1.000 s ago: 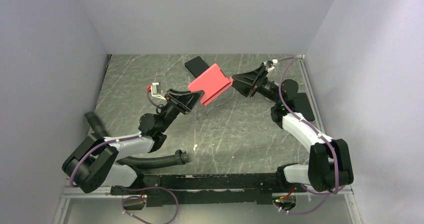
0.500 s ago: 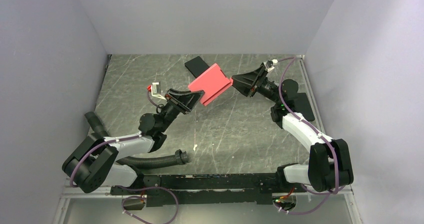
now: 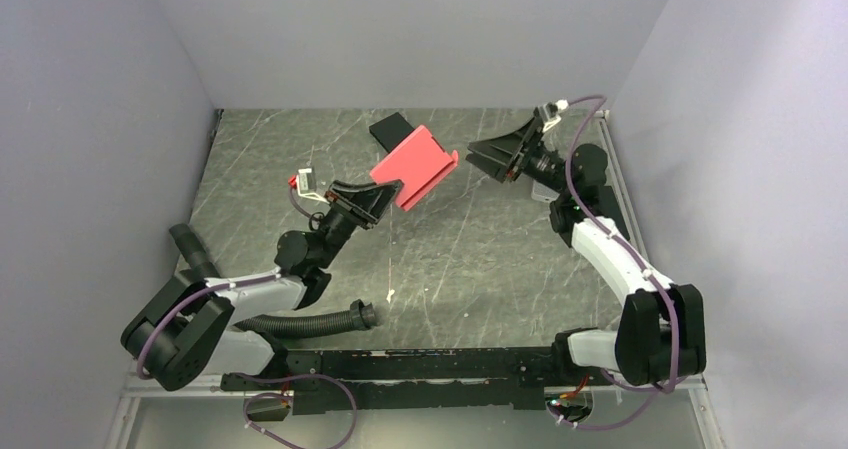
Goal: Fold the paper box
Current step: Close the paper box.
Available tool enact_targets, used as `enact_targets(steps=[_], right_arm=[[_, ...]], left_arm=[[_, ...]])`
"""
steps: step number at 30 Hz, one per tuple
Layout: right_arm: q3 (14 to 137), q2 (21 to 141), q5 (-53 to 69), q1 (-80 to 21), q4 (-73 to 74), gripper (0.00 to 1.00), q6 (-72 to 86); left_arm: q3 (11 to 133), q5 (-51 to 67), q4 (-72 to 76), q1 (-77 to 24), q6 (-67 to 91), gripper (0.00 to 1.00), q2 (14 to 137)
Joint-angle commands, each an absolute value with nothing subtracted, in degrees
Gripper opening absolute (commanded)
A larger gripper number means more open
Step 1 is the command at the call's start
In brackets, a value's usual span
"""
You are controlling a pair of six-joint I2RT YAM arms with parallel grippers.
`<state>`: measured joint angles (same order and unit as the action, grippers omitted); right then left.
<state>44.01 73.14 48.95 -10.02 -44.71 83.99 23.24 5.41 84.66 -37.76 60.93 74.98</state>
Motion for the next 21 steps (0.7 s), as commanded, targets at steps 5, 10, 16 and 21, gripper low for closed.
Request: enact_targets(steps=[5, 10, 16, 21], right_arm=[[52.9, 66.7, 55.8, -8.0, -29.3, 0.62, 43.8], [53.4, 66.4, 53.3, -9.9, -21.8, 0.48, 34.1], [53.4, 67.1, 51.0, -13.3, -21.0, 0.49, 29.8], [52.2, 66.9, 51.1, -14.5, -25.7, 0.49, 29.8]], left_arm=[[20.0, 0.2, 89.0, -38.0, 62.5, 0.0, 70.4], [20.2, 0.2, 89.0, -37.9, 63.3, 0.0, 70.3], [20.8, 0.2, 89.0, -38.0, 63.7, 0.0, 70.5], [21.2, 0.4, 89.0, -37.9, 64.3, 0.0, 71.6]])
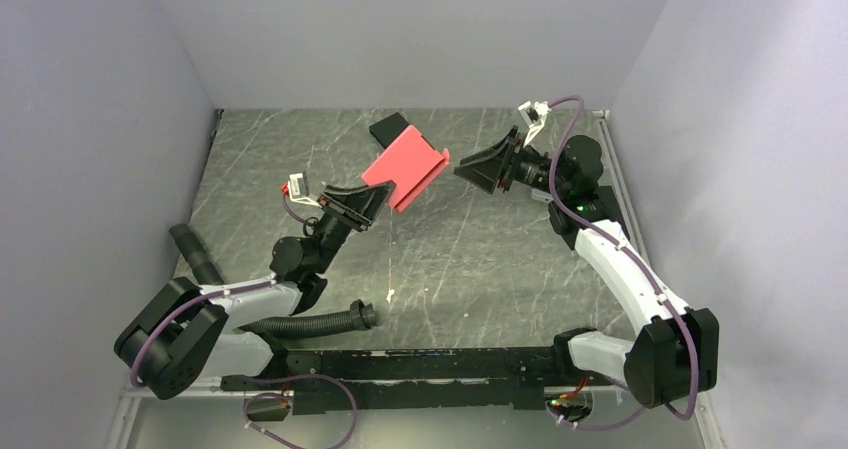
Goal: Fold the paper box
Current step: Close the paper box.
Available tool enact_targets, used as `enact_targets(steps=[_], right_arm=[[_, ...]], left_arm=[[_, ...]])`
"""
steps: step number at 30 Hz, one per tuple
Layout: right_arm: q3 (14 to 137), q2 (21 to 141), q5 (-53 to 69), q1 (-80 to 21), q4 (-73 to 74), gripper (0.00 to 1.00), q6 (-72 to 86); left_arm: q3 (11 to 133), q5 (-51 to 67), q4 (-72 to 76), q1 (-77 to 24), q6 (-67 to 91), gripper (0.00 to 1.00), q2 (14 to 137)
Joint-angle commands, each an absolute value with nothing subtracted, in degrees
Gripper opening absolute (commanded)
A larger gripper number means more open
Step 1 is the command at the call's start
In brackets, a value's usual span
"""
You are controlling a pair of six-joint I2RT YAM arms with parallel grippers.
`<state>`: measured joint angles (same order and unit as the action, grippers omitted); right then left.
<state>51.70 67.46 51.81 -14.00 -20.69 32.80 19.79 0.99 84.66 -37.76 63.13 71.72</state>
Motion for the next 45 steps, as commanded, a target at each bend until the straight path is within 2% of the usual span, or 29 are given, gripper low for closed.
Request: enact_targets(steps=[1, 9, 19, 30, 41, 45], right_arm=[[52.2, 67.0, 51.0, -14.6, -26.3, 0.48, 29.6], [52.6, 67.3, 50.9, -15.1, -28.0, 0.48, 27.8], [53.7, 67.9, 50.2, -15.1, -27.5, 0.37, 27.8], [54.3, 68.7, 50.2, -15.2, -30.5, 0.36, 33.6], [56.4, 70.2, 46.2, -17.0, -24.5, 0.36, 30.2], [56.5, 70.0, 45.8, -17.1, -23.8, 0.31, 29.8]], left_arm=[[21.3, 0.5, 88.9, -38.0, 64.4, 0.0, 71.9], [21.8, 0.9, 89.0, -37.9, 65.2, 0.0, 72.8], [21.9, 1.1, 88.9, -38.0, 65.4, 0.0, 73.2], [22.2, 1.7, 89.0, -38.1, 65.7, 0.0, 73.7], [22.3, 1.7, 89.1, -38.4, 65.7, 0.0, 73.9], [22.2, 1.4, 89.0, -38.5, 65.7, 0.0, 73.8]])
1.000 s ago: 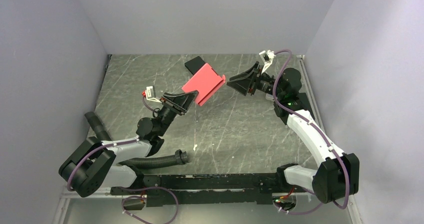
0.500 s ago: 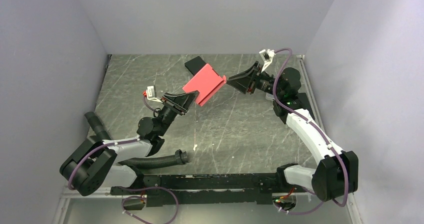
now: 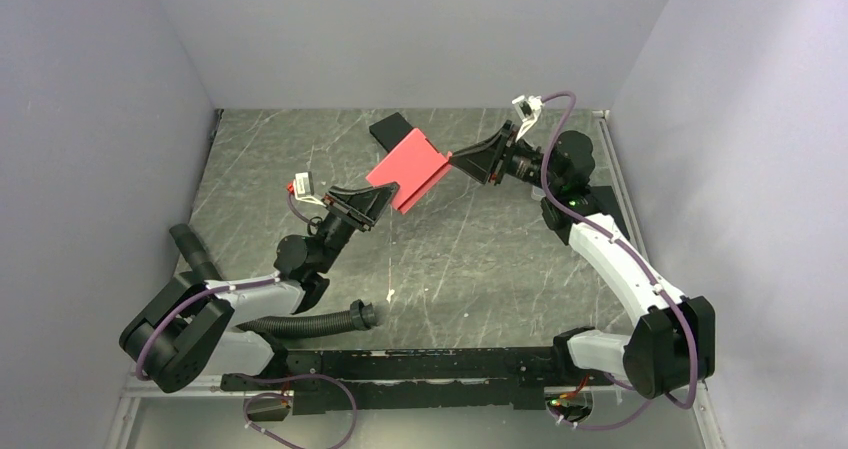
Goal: Fold the paper box
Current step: Close the paper box.
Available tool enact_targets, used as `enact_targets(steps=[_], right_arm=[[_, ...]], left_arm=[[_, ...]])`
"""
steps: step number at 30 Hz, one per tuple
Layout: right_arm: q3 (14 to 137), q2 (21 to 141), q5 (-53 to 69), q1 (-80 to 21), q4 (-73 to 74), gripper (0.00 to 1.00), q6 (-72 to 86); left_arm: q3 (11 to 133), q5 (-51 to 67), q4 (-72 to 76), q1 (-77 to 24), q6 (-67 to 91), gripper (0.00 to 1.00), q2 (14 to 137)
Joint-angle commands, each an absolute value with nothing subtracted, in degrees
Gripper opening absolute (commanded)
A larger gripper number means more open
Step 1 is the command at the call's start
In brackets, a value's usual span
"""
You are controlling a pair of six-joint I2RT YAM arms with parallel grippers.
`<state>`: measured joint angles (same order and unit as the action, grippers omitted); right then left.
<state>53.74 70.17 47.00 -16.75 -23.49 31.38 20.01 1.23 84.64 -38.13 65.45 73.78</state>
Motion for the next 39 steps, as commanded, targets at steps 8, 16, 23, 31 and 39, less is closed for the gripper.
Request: enact_targets(steps=[8, 16, 23, 31, 39], right_arm=[[56.3, 69.1, 45.8, -17.4, -22.9, 0.1, 29.0], [55.9, 68.9, 45.8, -18.2, -22.1, 0.0, 27.6], [55.5, 68.8, 44.3, -18.9, -21.6, 0.0, 27.8], [53.6, 68.8, 42.8, -19.5, -24.5, 0.0, 30.0], [53.3, 69.0, 40.5, -20.7, -23.8, 0.0, 27.4]], left_arm=[[21.5, 0.2, 89.0, -38.5, 65.5, 0.0, 73.1], [21.0, -1.1, 89.0, -38.5, 66.4, 0.0, 73.4], [21.1, -2.1, 89.0, -38.6, 67.1, 0.0, 73.7], [21.1, -3.8, 88.9, -39.2, 68.5, 0.0, 74.0], [21.3, -6.1, 89.0, -40.1, 70.3, 0.0, 75.2]])
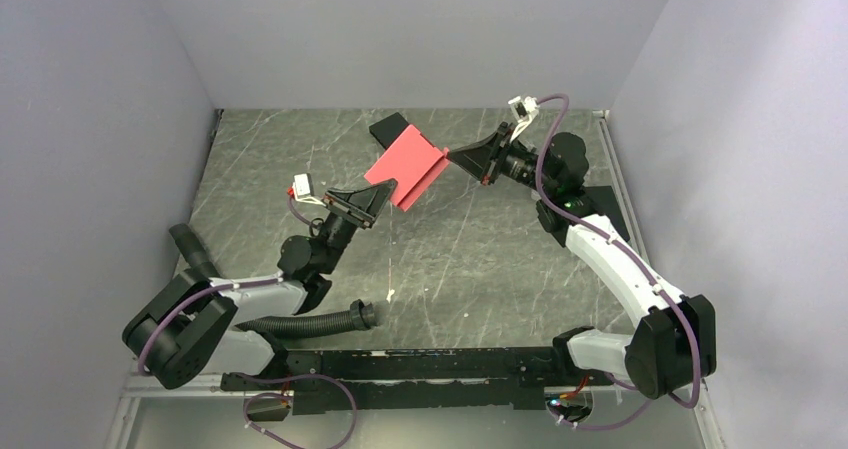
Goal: Fold the paper box
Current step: Close the paper box.
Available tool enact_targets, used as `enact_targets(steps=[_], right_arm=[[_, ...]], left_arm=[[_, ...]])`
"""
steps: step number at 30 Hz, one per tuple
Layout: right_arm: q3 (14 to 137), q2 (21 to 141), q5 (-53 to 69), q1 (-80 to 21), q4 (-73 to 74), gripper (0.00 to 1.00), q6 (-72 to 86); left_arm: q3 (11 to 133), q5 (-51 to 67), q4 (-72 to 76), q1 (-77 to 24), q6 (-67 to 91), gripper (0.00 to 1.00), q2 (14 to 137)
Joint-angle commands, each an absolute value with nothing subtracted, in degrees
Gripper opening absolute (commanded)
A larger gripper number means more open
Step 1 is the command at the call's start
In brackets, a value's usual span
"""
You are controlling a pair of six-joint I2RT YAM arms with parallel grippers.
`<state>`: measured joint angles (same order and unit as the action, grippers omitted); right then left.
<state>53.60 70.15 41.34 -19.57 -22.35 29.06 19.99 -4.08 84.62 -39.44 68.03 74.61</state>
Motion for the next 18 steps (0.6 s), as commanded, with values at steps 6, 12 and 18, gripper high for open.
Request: enact_targets(steps=[6, 12, 18], right_arm=[[53.3, 69.3, 38.8, -21.5, -23.1, 0.0, 26.5], [53.3, 69.6, 36.8, -22.2, -22.2, 0.0, 24.7], [53.0, 70.0, 35.5, -22.9, -22.5, 0.0, 23.7]], left_arm=[[21.4, -7.6, 89.0, -40.7, 71.4, 0.0, 76.1], [21.1, -9.6, 88.9, -40.9, 72.6, 0.0, 76.3], [20.9, -10.9, 89.0, -41.2, 73.3, 0.0, 76.3]])
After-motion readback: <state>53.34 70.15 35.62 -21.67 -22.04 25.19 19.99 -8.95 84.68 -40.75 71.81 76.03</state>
